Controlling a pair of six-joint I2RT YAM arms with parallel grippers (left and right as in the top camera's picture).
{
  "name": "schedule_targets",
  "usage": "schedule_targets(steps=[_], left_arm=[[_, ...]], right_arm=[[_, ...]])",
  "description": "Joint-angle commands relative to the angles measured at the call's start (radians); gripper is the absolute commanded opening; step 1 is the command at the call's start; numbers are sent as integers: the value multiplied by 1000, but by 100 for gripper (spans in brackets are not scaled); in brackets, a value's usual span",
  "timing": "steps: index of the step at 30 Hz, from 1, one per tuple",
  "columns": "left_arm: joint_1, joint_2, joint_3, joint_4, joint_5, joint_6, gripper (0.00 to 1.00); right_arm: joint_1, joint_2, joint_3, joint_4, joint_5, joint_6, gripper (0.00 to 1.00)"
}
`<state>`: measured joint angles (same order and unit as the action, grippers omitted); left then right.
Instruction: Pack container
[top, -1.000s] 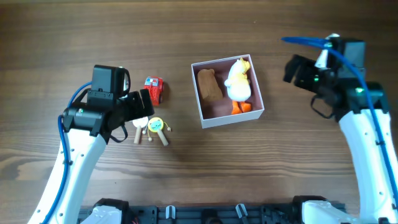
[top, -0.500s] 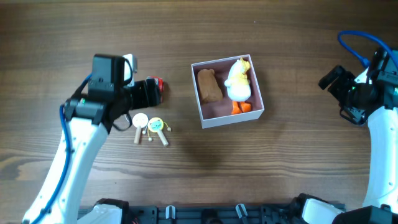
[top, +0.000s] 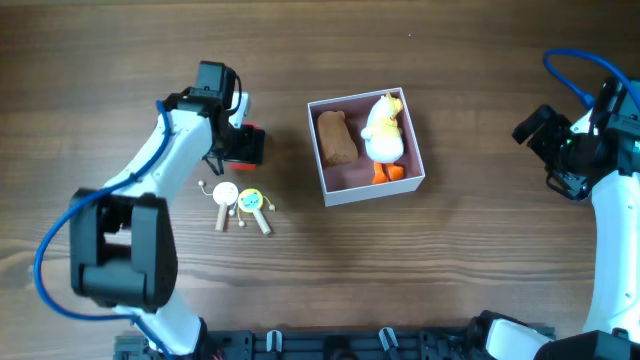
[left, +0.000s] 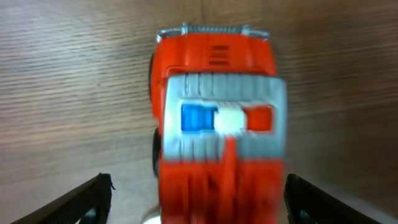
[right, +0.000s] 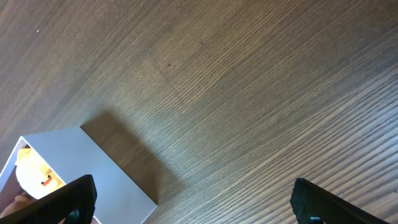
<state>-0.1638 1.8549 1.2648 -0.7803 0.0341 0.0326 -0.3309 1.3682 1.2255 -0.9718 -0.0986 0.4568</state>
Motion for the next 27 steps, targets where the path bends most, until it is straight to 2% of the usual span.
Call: schedule_targets(steps=[1,7,11,14,17,22,24,27], left_arm=[[-3,82,17,32,-9,43,89],[-3,149,17,71,-9,43,84],[-3,148,18,78,-10,43,71],[-3,136,18,72,-10,42,56],[-3,98,20,53,-9,42,54],[-50,-101,82,-45,5,42,51],[-112,-194,122,-69,14,42,45],[-252,-322,134,-40,14,60,41]], right_arm=[[2,1,5,3,-15,17,100],[2,1,5,3,-15,17,100],[2,1,5,3,-15,17,100],[2,1,5,3,-15,17,99],[2,1,5,3,-15,17,100],[2,1,5,3,-15,17,100],[2,1,5,3,-15,17,100],[2,1,5,3,-15,17,100]])
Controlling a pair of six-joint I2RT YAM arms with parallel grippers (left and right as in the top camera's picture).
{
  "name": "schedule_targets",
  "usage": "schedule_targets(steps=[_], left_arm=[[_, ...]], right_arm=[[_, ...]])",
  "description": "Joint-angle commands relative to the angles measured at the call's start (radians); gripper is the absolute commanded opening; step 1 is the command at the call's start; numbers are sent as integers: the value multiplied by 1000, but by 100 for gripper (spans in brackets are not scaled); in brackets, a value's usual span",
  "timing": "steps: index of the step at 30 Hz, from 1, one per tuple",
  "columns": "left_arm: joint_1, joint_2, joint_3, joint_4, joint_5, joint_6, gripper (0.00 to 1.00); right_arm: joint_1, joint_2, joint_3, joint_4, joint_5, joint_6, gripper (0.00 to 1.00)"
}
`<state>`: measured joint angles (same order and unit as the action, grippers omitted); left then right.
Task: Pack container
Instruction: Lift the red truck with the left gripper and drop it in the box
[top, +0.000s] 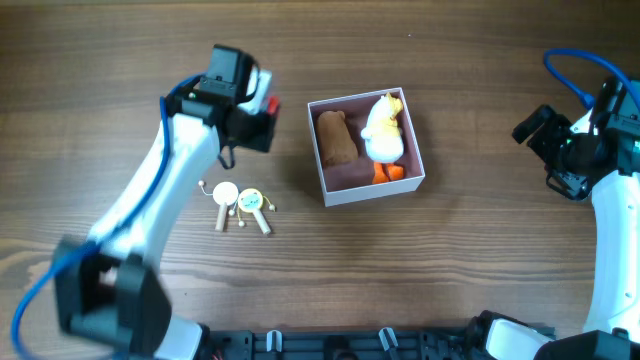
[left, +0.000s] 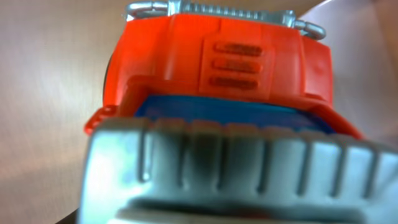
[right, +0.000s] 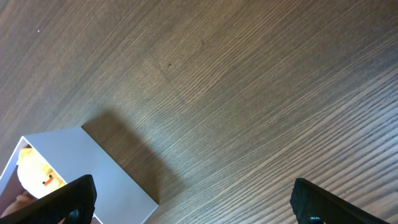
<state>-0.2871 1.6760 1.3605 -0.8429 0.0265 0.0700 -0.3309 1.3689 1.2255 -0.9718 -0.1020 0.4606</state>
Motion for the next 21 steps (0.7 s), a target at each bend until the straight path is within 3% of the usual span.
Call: schedule_targets(steps=[1,6,14,19,21], left_arm=[[-183,-164,39,29,20,53,40],[-367,-108,32,63,21,170,39],[-422,186,33,125,29,336,31],[-423,215,33,172,24,349,42],[-423,215,33,175,24,349,53]], right_arm=[[2,0,5,3,-11,13,100],[2,0,5,3,-11,13,100],[2,0,5,3,-11,13,100],[2,0,5,3,-11,13,100],[2,0,5,3,-11,13,100]])
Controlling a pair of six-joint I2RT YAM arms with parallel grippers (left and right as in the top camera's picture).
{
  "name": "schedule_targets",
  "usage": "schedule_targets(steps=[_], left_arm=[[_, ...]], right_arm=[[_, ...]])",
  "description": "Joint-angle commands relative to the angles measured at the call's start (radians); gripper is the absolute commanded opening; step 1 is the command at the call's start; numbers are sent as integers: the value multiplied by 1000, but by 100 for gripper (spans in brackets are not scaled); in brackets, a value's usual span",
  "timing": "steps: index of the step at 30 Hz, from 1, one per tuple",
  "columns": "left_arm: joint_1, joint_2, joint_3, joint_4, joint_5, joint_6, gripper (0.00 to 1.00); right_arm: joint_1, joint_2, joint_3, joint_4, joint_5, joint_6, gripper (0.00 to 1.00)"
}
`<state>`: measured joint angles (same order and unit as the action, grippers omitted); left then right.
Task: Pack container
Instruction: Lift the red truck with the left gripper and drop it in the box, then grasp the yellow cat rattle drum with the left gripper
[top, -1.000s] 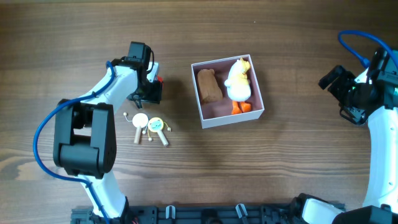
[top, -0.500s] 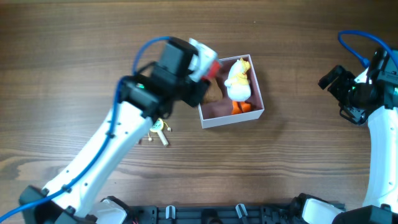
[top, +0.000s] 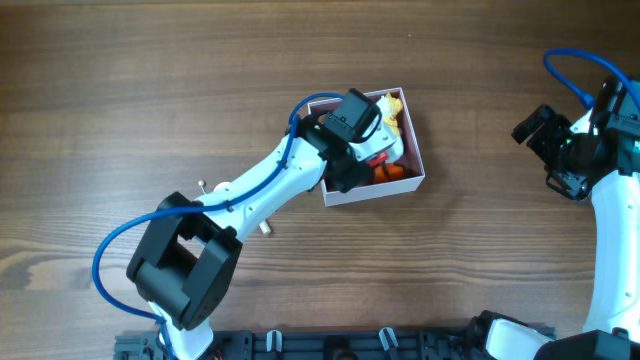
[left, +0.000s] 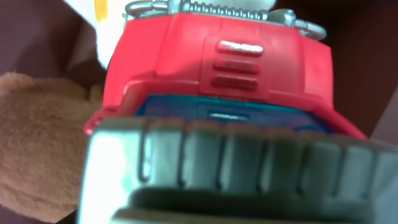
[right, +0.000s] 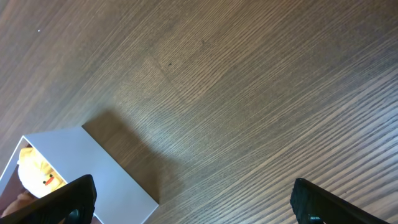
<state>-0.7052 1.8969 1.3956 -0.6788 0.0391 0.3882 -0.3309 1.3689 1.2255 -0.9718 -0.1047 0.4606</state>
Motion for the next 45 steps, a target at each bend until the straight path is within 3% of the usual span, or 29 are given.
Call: schedule_targets(steps=[1,3,13,18,21,24,26,28,30,33,37,41,45], left_arm=[[-5,-6,-2,9,12,28,62],[-6,-22,0,-6,10,23,100],[-3,-288,38,-158,-21,-48,100],[71,-317,36,-373,-121,-288,100],[222,-283,-8,-524,-123,-607,100],[373,-264,-127,-501,-70,-710,100],[438,-261,-211,-434,68,-711,88],[467,-261,-277,-380,150,-734,67],[460,-261,-335,-337,151,-823,64],[430,-261,-425,-268,150,-923,72],[386,-261,-531,-125,150,-1031,71],[373,-261,-579,-59,137,-1107,55],[373,-261,-580,-46,97,-1107,49]], right_arm=[[2,0,5,3,-9,13,100],[2,0,5,3,-9,13,100],[2,0,5,3,-9,13,100],[2,0,5,3,-9,13,100],[2,0,5,3,-9,13,100],[2,0,5,3,-9,13,100],[2,0,5,3,-9,13,100],[2,0,5,3,-9,13,100],[2,0,5,3,-9,13,100],[2,0,5,3,-9,13,100],[2,0,5,3,-9,13,100],[2,0,5,3,-9,13,100],[2,0,5,3,-9,13,100]])
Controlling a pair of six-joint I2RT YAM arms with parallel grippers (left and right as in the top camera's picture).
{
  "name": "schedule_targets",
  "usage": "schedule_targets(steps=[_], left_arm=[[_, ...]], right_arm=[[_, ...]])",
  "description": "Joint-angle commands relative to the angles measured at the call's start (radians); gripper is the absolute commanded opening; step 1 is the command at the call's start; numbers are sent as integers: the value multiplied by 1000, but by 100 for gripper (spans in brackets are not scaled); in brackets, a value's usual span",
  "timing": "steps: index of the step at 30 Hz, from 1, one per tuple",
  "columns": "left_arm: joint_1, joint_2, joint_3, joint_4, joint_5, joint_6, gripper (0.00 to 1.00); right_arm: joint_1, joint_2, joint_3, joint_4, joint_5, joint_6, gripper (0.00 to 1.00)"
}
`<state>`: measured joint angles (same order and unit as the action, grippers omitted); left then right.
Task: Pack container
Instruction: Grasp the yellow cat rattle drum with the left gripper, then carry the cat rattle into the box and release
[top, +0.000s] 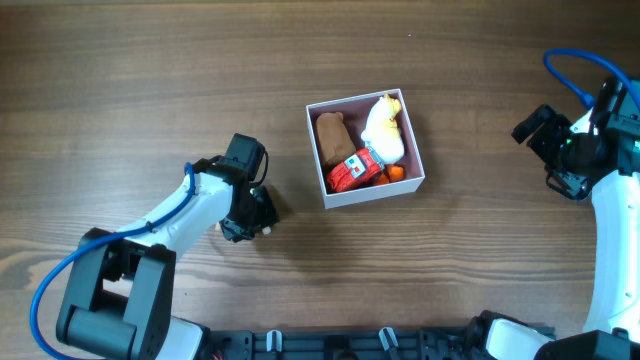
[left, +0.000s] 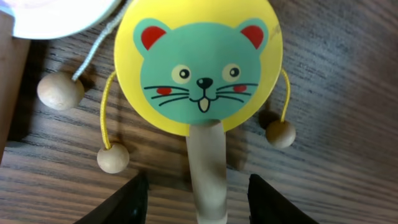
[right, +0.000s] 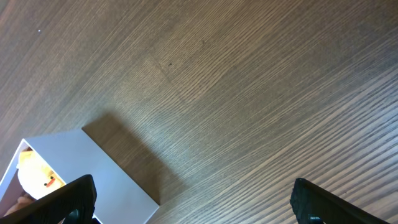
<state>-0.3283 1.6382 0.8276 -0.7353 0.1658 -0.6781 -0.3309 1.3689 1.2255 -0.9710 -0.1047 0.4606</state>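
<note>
The white box (top: 416, 150) holds a brown plush (top: 333, 135), a white and yellow duck (top: 385, 130) and a red toy truck (top: 352, 172). Left of the box, my left gripper (top: 245, 212) hangs low over the table. In the left wrist view a yellow rattle drum with a green cat face (left: 199, 68) lies on the wood. Its wooden handle (left: 208, 177) runs between my open left gripper (left: 199, 202), whose fingers (left: 134, 199) stand clear on either side. The rim of a white drum (left: 56, 15) shows at top left. My right gripper (top: 545, 145) is open at the far right, holding nothing.
The box's white outer wall (right: 81, 171) shows at the lower left of the right wrist view, with bare wood around it. Small wooden beads on strings (left: 60, 90) lie beside the yellow drum. My right arm's blue cable (top: 580, 62) arcs at the right edge.
The red truck was in my shut left gripper over the box's toys. Now it lies in the box, and that gripper is open over the yellow cat drum left of the box. The right arm is unmoved.
My left gripper stood open around the red truck on the table left of the box. Then it was shut on the truck nearer the box, then over the plush toys inside. Now the truck rests in the box and the gripper straddles the yellow drum's handle.
</note>
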Motion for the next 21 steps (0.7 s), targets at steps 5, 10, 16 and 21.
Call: schedule_targets(steps=[5,10,16,21], left_arm=[[-4,-2,-12,11,-73,-40,9],[-4,-3,6,9,-87,67,4],[-26,-24,365,-242,-42,325,8],[-134,-24,660,-249,-25,524,4]], right_arm=[[2,0,5,2,-9,13,100],[2,0,5,2,-9,13,100],[2,0,5,2,-9,13,100],[2,0,5,2,-9,13,100]])
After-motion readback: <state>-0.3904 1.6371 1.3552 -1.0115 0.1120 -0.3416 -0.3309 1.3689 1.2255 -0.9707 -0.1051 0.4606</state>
